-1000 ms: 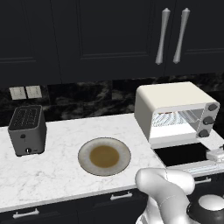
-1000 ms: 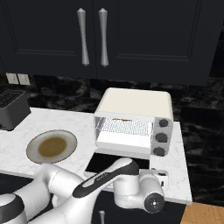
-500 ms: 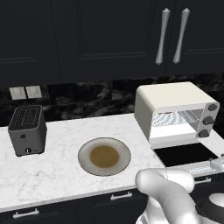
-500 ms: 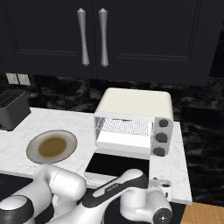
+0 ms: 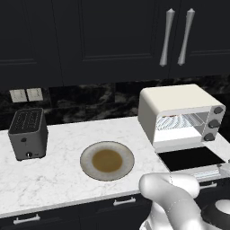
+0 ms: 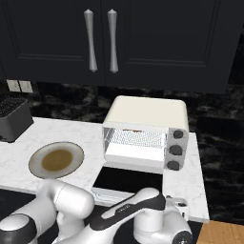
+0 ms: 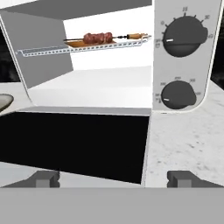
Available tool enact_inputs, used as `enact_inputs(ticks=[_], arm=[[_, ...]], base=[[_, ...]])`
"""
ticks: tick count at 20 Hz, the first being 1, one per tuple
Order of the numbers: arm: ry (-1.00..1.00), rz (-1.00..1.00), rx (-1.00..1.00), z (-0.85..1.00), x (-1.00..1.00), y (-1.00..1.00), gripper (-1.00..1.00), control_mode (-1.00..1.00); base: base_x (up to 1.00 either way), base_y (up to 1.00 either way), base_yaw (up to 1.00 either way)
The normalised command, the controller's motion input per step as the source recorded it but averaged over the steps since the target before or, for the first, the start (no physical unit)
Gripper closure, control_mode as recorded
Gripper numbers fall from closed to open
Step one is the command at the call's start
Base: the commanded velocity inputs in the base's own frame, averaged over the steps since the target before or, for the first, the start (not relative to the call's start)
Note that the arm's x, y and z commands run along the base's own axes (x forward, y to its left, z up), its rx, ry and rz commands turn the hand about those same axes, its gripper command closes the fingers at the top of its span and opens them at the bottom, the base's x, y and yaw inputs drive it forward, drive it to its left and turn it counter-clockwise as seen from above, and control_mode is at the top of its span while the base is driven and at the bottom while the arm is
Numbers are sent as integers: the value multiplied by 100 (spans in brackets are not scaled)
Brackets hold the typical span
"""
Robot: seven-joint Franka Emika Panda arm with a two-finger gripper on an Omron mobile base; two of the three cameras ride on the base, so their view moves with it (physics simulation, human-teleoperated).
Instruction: Pick up the kebab skewer and baguette bread, and place them inside the toaster oven. Close the toaster oven door and start by setting the timer.
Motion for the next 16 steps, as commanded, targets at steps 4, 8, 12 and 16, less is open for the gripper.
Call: enact_inputs(ticks=[4,8,12,16], arm=[[0,0,0,-26,-75,-12,-100,-100],[0,0,0,-34,-65,-1,-100,-100],[0,0,0,-39,-53,0,-100,-100],[0,0,0,-16,-6,12,-100,-100]], base=[[0,0,0],[0,0,0],[0,0,0],[0,0,0]])
